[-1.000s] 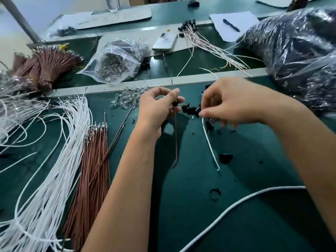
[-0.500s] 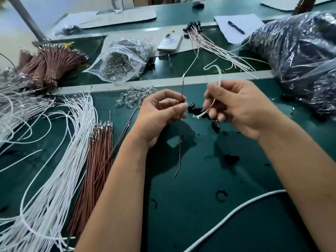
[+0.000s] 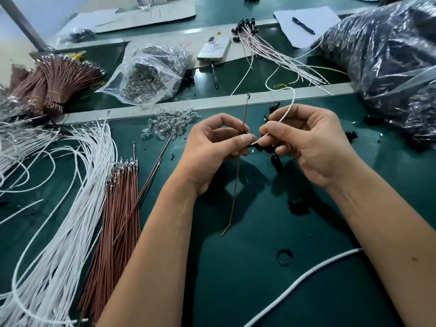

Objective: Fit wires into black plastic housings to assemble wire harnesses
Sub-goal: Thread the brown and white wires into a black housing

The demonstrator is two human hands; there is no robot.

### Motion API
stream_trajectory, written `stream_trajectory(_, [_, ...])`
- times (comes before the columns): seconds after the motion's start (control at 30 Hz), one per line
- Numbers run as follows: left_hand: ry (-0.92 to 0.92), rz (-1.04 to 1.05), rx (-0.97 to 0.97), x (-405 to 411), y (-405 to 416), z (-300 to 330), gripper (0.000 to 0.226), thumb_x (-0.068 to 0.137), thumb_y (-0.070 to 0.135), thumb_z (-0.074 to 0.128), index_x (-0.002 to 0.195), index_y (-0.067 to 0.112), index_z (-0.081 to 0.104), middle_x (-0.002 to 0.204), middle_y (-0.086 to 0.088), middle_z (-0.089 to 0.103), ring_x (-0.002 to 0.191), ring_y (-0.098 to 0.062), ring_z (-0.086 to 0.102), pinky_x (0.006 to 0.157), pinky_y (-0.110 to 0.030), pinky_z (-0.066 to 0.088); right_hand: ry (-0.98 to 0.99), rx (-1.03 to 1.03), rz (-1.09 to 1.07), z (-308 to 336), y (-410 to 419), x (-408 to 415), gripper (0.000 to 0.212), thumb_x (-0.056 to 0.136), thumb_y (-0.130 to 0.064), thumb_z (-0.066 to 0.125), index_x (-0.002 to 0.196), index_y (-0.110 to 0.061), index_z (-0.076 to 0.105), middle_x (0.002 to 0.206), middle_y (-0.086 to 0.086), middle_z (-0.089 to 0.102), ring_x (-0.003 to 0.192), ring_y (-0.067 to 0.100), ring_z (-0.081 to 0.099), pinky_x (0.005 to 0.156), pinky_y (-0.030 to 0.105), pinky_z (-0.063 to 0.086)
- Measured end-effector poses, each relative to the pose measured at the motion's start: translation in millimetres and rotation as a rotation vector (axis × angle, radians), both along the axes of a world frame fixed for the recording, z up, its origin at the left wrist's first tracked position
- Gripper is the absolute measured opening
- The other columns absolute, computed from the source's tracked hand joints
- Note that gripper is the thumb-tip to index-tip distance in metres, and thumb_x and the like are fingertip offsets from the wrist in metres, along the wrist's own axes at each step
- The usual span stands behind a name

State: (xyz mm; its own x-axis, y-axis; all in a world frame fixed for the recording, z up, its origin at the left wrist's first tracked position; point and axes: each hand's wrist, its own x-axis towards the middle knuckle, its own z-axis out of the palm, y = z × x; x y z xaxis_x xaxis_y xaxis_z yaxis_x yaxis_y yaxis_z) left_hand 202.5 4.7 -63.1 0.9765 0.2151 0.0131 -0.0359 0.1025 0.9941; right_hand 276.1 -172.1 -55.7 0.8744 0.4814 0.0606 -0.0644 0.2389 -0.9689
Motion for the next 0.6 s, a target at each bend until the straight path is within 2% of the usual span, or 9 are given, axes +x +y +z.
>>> stream_trajectory(0.13, [0.038, -0.033, -0.010, 0, 0, 1, 0.015, 0.080, 0.003, 0.077, 0.089, 0.009, 0.066, 0.084, -0.017, 0.071, 0.064, -0.019, 0.062, 0.067, -0.025, 0.047, -0.030, 0.027, -0.029, -2, 0, 1, 0.023, 0.076, -0.021, 0.081, 0.092, -0.011, 0.068, 0.087, 0.011, 0.079, 0.075, 0.026, 0.078, 0.053, 0.021, 0.054])
stream_trajectory(0.27, [0.052, -0.025, -0.055, 2, -4, 2, 0.014, 0.085, -0.004, 0.072, 0.090, 0.007, 0.064, 0.082, -0.016, 0.072, 0.062, -0.017, 0.061, 0.062, -0.021, 0.047, -0.008, 0.111, -0.047, -3, 3, 1, 0.019, 0.078, -0.015, 0.081, 0.092, -0.010, 0.069, 0.086, 0.012, 0.077, 0.078, 0.028, 0.078, 0.066, 0.026, 0.060])
stream_trajectory(0.43, [0.097, 0.030, -0.225, 4, -11, 3, 0.015, 0.088, -0.003, 0.069, 0.087, 0.010, 0.062, 0.078, -0.010, 0.071, 0.058, -0.013, 0.061, 0.054, -0.017, 0.049, -0.075, 0.055, 0.026, -4, 4, -1, 0.022, 0.071, -0.017, 0.086, 0.088, -0.012, 0.073, 0.084, 0.010, 0.077, 0.074, 0.018, 0.074, 0.066, 0.025, 0.059])
stream_trajectory(0.6, [0.151, 0.062, -0.387, 7, -18, 5, 0.014, 0.087, -0.004, 0.067, 0.086, 0.010, 0.062, 0.080, -0.011, 0.069, 0.058, -0.014, 0.061, 0.058, -0.017, 0.052, -0.099, 0.089, -0.123, -7, 8, 0, 0.021, 0.068, -0.011, 0.087, 0.084, -0.005, 0.073, 0.076, 0.011, 0.075, 0.067, 0.019, 0.072, 0.067, 0.026, 0.058])
